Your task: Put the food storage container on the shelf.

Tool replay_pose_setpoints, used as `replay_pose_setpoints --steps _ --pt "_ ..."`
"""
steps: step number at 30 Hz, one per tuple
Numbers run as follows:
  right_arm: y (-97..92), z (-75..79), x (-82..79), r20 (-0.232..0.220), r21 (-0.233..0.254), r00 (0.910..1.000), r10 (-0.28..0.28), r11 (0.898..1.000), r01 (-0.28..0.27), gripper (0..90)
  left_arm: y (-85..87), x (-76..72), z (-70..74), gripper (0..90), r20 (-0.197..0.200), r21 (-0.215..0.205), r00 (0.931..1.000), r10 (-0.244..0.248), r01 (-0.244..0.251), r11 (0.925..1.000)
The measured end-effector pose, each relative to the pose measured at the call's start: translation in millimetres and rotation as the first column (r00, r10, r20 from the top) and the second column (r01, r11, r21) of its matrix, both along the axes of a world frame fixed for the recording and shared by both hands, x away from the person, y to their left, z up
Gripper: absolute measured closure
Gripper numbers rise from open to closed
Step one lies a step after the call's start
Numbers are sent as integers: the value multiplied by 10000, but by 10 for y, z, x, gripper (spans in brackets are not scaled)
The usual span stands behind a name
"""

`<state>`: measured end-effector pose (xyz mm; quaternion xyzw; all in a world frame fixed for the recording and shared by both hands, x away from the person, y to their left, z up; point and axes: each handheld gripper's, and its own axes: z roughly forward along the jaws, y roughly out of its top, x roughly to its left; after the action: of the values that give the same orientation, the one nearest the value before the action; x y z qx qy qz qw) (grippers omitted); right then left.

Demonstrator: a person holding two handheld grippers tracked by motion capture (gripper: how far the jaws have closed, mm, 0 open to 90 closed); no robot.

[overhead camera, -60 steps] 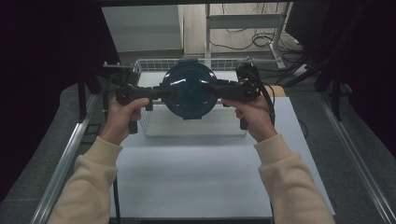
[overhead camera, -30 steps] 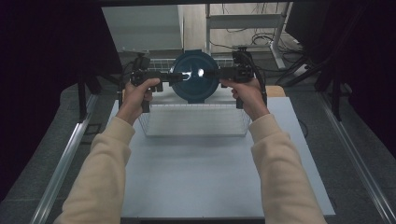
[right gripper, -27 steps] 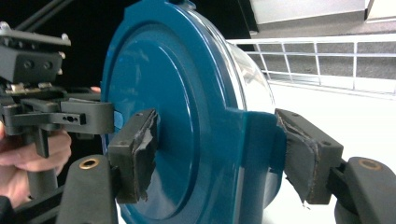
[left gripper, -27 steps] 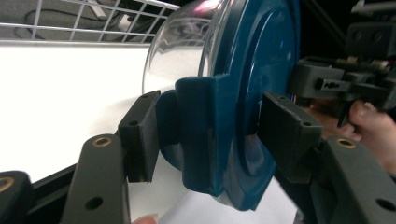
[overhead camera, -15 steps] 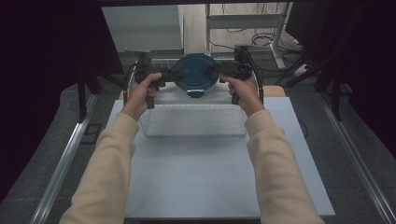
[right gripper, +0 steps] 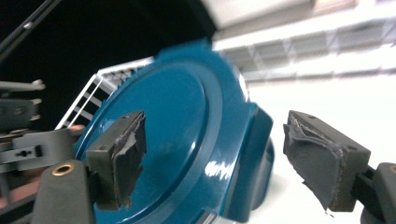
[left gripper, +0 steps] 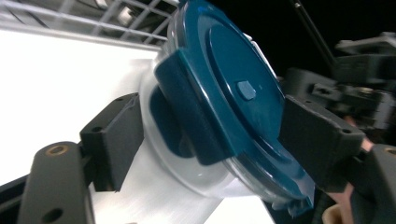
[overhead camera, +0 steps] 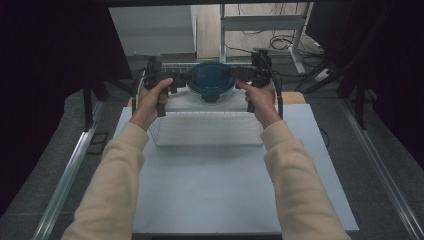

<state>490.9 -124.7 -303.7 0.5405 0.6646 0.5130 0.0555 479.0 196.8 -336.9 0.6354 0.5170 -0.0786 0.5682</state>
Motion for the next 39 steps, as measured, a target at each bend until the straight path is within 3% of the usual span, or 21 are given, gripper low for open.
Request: replay_pose_setpoints --steps 3,4,7,8,11,16,18,19,20,21,23,27,28,29,30,31,34,35,37,38,39 --pt "-35 54 -77 522 -69 9986 115 9999 -112 191 77 -87 57 205 296 319 9992 274 -283 9991" --pt "-78 82 -147 738 -247 9963 437 9988 -420 191 132 -217 114 206 713 775 9967 383 -438 9960" --pt "-119 89 -235 1041 -728 9910 838 9944 -765 194 163 -367 144 206 1078 1137 9934 384 -507 9922" --pt "-165 75 -338 1455 -1379 9825 1161 9858 -960 200 197 -513 140 206 1287 1109 9914 253 -397 9930" --pt "-242 25 -481 1745 -1886 9731 1507 9750 -1172 200 222 -654 118 207 1468 1088 9889 220 -383 9933" --pt "-367 -54 -670 1922 -1999 9650 1782 9699 -1393 206 246 -944 58 209 1751 1624 9844 196 -485 9855" --pt "-459 -132 -856 2118 -2086 9561 2025 9651 -1582 212 246 -1163 6 212 1988 1965 9800 10 -408 9797" --pt "-459 -132 -856 2118 -2086 9561 2025 9651 -1582 212 246 -1163 6 212 1988 1965 9800 10 -408 9797" --pt "-520 -197 -1003 2190 -2158 9524 2121 9624 -1647 214 237 -1331 -62 213 2162 2143 9761 -203 -272 9764" --pt "-520 -197 -1003 2190 -2158 9524 2121 9624 -1647 214 237 -1331 -62 212 2162 2143 9761 -203 -272 9764" --pt "-609 -330 -1245 2268 -2320 9472 2266 9571 -1734 215 224 -1579 -222 213 2322 2366 9715 -474 -91 9716" --pt "-696 -533 -1471 2257 -2683 9436 2423 9466 -1789 221 194 -1780 -453 212 2254 2772 9720 -660 10 9608" --pt "-778 -689 -1598 2135 -2460 9471 2394 9514 -1850 221 187 -1830 -537 212 2138 2841 9739 -767 132 9587" --pt "-778 -689 -1598 2135 -2460 9471 2394 9514 -1850 221 182 -1874 -621 212 2038 2868 9752 -860 245 9577" --pt "-860 -843 -1710 1983 -2339 9488 2459 9519 -1979 221 172 -1948 -784 211 1896 3086 9777 -901 278 9508" --pt "-860 -843 -1710 1983 -2339 9488 2459 9519 -1979 221 172 -1948 -784 211 1896 3086 9777 -901 278 9508" --pt "-1015 -1150 -1890 1741 -2266 9545 2422 9531 -2006 221 122 -2059 -1118 209 1548 3726 9836 -926 286 9275" --pt "-1015 -1150 -1890 1741 -2266 9545 2422 9531 -2006 221 122 -2059 -1118 207 1548 3726 9836 -926 286 9275" --pt "-1086 -1318 -1957 1505 -2363 9598 2370 9513 -1978 221 83 -2110 -1275 207 1328 3996 9858 -1030 418 9158" --pt "-1135 -1473 -1997 1200 -2684 9641 2369 9427 -1982 218 54 -2163 -1408 205 1180 4147 9868 -1111 527 9084" --pt "-1135 -1473 -1997 1200 -2684 9641 2369 9427 -1982 218 54 -2163 -1408 204 1180 4147 9868 -1111 527 9084"
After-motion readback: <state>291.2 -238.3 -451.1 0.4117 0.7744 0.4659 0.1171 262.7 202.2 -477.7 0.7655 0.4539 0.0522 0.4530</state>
